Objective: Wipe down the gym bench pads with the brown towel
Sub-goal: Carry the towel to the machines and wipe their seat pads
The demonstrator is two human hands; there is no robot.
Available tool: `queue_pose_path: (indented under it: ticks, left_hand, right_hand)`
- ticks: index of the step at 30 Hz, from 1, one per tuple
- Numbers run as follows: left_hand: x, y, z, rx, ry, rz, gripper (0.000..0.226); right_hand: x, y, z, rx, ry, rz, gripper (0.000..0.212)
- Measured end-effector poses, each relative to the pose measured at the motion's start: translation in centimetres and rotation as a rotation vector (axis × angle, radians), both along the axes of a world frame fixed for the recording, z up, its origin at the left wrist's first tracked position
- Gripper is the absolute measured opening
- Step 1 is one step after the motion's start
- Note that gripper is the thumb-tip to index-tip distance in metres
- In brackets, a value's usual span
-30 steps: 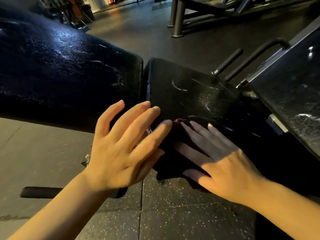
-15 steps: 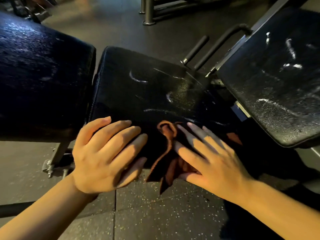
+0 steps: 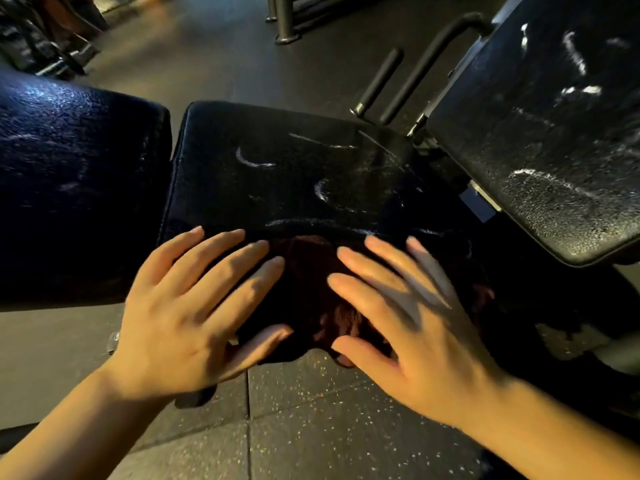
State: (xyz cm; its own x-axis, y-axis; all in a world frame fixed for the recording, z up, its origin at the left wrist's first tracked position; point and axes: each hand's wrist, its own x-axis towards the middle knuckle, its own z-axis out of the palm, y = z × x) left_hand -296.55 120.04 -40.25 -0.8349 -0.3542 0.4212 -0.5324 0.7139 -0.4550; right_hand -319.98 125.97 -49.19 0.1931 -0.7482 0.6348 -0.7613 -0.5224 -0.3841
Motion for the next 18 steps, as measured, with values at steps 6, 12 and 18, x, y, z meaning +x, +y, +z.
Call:
queue_pose_path:
  ticks: [6,12,18]
  left_hand:
    - [-0.4,0.2,-0.1,-0.041,-0.001,-0.014,0.046]
    - [-1.5,0.6,0.5,-0.005,-0.144,0.005,0.052]
    - [-1.4,0.4,0.0,-0.012,-0.127,-0.027,0.055]
  right_hand:
    - [3.8,0.8,-1.0,0.052,0.130,-0.234,0.052]
    - [0.0,-0.2,-3.8,-0.162,0.223,-0.266,0.052]
    - [-6.4,1.4,-7.6,0.053,0.243,-0.382,0.053]
